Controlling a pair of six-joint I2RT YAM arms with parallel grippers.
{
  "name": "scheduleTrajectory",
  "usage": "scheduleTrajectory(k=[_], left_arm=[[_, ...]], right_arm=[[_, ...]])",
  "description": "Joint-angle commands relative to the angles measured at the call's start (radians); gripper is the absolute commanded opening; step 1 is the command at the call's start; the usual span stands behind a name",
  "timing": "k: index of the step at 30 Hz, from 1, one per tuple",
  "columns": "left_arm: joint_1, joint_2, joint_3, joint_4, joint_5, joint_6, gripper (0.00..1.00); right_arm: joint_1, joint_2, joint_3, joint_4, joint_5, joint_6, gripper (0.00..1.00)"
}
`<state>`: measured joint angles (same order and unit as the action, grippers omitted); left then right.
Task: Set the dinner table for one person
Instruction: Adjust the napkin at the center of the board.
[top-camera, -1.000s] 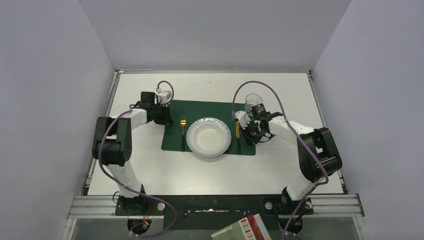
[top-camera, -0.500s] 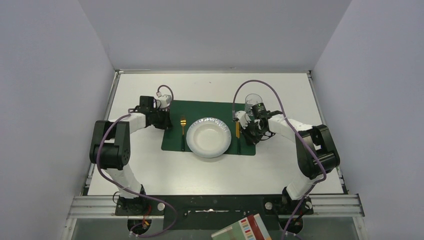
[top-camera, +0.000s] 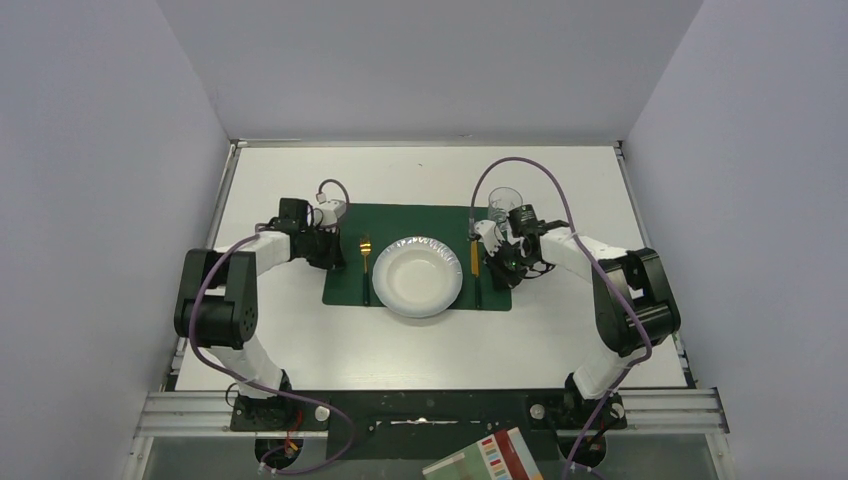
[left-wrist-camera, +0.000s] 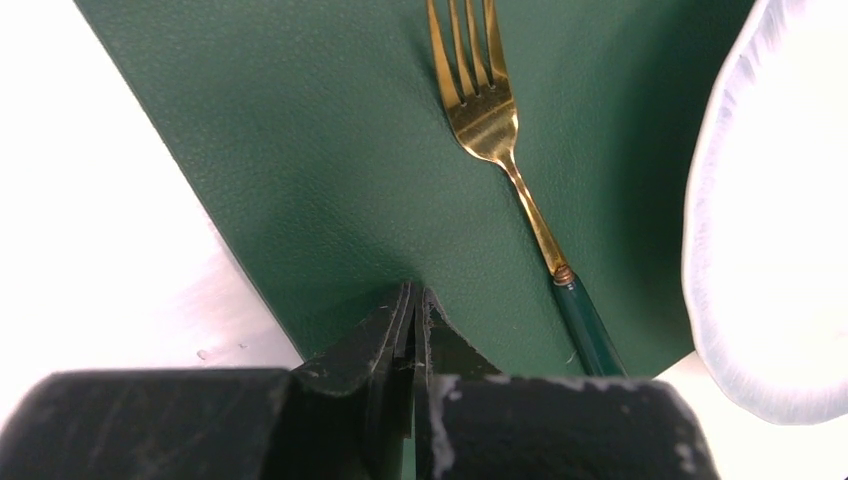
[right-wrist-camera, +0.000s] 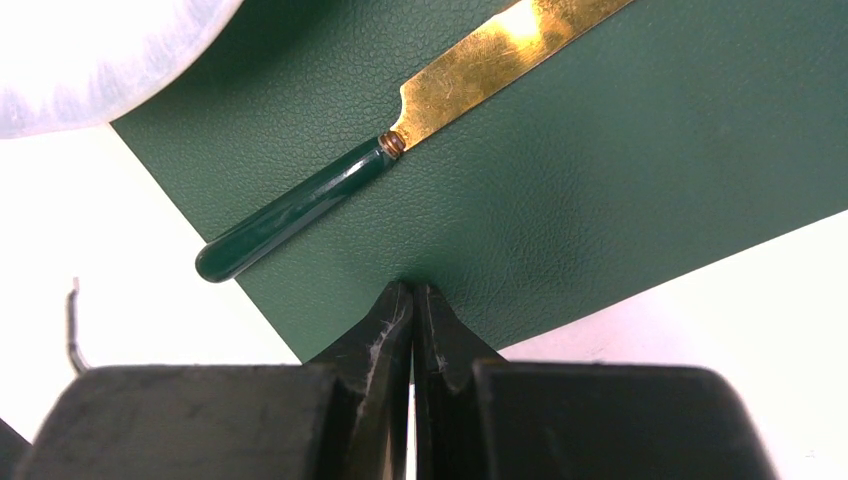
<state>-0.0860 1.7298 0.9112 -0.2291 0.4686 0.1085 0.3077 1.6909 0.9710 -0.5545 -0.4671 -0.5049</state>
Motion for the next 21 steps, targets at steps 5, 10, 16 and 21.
scheduleTrajectory(k=[5,10,16,21], left_arm=[[-0.073,0.01,0.026,-0.202,-0.039,0.049,0.0],[-0.099,0.023,0.046,-0.231,-0.047,0.06,0.0],[-0.095,0.029,0.064,-0.223,-0.046,0.032,0.0],[-0.055,0.024,0.103,-0.081,-0.048,0.004,0.0]], right_arm=[[-0.032,0.054,-0.04,-0.015,0.064,-0.037,0.0],[-0.051,0.053,-0.045,-0.018,0.07,-0.048,0.0],[-0.073,0.062,-0.044,-0.014,0.079,-0.06,0.0],[-0.076,0.063,-0.03,-0.029,0.071,-0.06,0.0]])
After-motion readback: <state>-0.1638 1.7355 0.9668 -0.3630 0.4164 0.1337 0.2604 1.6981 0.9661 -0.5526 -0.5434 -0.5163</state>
